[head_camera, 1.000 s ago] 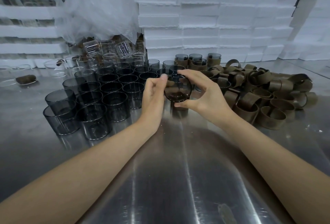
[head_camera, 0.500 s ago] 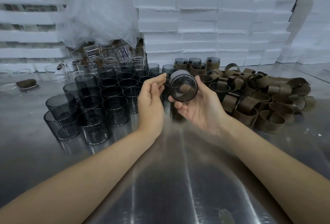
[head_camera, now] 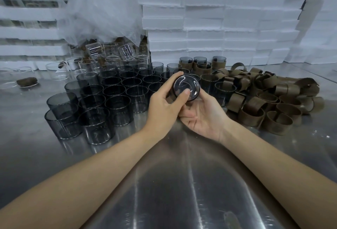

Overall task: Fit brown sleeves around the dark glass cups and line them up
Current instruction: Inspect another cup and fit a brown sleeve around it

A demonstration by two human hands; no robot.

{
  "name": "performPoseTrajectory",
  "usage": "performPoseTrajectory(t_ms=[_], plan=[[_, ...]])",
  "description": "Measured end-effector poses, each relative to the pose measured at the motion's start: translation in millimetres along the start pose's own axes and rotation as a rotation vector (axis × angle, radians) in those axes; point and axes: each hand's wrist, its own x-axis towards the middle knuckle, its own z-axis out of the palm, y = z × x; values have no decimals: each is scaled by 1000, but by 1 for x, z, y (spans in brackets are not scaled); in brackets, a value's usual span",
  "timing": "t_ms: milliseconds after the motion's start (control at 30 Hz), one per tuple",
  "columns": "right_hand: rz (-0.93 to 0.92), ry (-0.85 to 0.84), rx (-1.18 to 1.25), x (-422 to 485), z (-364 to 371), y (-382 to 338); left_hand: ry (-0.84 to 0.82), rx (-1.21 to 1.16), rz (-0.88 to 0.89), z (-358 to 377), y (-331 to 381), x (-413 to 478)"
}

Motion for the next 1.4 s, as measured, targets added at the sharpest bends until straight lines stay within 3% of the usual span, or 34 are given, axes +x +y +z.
performPoseTrajectory(t_ms=[467,600,767,1167,1400], plan=[[51,71,-98,1,-3,2,225,-65,-96,1,6,4],[84,53,23,1,-4,0,187,-72,-140,1,7,3],[65,-4,49,0,-5,2,9,-14,-105,1,5,0],[105,3,-33,3,-6,3,141,99,-14,4,9,4],[106,-3,-57,3,-8,4,225,30,-69,3,7,6]])
